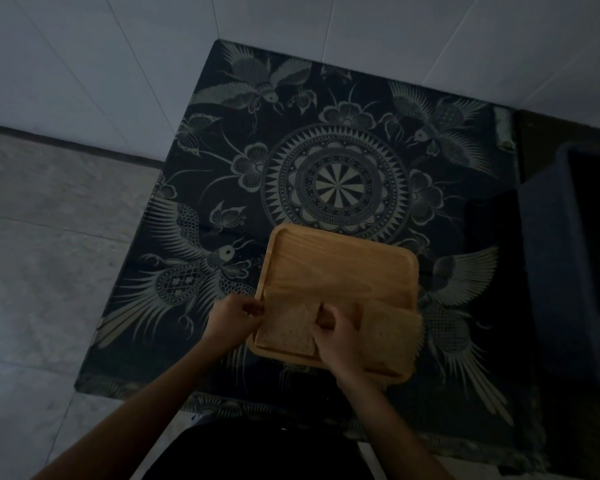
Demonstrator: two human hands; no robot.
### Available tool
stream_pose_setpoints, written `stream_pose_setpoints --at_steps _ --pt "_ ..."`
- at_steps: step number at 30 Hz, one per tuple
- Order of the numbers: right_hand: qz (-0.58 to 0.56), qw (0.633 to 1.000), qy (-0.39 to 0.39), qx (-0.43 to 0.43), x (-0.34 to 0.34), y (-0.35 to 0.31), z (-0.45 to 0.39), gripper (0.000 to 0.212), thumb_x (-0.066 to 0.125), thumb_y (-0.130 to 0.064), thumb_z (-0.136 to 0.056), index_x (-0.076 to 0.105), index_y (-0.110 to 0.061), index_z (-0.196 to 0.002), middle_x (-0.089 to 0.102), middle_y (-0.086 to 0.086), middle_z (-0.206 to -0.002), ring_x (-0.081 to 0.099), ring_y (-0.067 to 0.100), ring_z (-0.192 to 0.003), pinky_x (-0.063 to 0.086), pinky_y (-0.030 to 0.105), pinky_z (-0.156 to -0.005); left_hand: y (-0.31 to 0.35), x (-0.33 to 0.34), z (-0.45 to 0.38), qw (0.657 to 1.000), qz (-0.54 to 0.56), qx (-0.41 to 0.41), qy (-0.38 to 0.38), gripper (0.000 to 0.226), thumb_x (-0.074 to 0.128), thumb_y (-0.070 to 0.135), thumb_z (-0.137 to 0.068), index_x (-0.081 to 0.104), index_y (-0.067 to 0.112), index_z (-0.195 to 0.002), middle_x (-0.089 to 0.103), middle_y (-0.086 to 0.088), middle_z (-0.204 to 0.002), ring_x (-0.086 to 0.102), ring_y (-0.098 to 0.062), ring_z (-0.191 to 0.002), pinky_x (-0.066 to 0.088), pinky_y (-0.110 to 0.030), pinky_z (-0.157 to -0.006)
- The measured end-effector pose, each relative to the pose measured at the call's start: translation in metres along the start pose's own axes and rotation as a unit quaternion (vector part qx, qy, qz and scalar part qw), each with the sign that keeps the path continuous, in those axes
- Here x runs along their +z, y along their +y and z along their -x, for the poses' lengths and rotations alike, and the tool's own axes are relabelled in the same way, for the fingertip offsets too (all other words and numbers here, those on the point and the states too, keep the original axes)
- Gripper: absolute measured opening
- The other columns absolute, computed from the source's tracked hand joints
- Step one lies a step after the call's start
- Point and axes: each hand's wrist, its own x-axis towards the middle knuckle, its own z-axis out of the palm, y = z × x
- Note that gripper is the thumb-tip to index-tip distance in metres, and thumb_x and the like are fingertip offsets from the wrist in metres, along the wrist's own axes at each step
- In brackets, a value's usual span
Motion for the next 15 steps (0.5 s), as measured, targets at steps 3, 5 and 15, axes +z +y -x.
stream_pose_setpoints --at_steps 3,5,15 --pt "0.012 1.000 0.011 -0.010 0.0025 0.0003 -0.0005 0.037 0.069 -0.026 -0.095 0.056 -0.029 -0.129 0.056 -0.026 -0.095 0.062 0.002 -0.092 0.057 0.029 -0.082 -0.0009 0.0019 -0.0007 1.000 -0.011 0.005 0.010 0.025 0.078 0.014 -0.077 0.081 0.017 -0.101 0.080 0.003 -0.091 0.071 -0.004 -0.081 0.057 -0.021 -0.073" --pt "0.014 1.000 0.009 -0.012 0.0028 0.0010 -0.0005 0.040 0.069 -0.023 -0.095 0.055 -0.026 -0.132 0.059 -0.022 -0.097 0.065 0.008 -0.095 0.060 0.035 -0.085 -0.0012 0.0030 -0.0013 1.000 -0.015 0.006 0.019 0.024 0.079 0.014 -0.077 0.081 0.016 -0.101 0.081 0.002 -0.090 0.072 -0.005 -0.080 0.056 -0.019 -0.072" --pt "0.005 0.999 -0.031 0.003 -0.0064 -0.0020 0.0040 0.041 0.062 -0.033 -0.098 0.053 -0.025 -0.137 0.063 -0.015 -0.100 0.065 0.005 -0.090 0.060 0.034 -0.080 0.0029 0.0059 0.0021 0.999 -0.035 0.018 0.023 0.037 0.077 0.012 -0.079 0.075 0.016 -0.116 0.081 -0.001 -0.093 0.074 -0.009 -0.087 0.061 -0.029 -0.081"
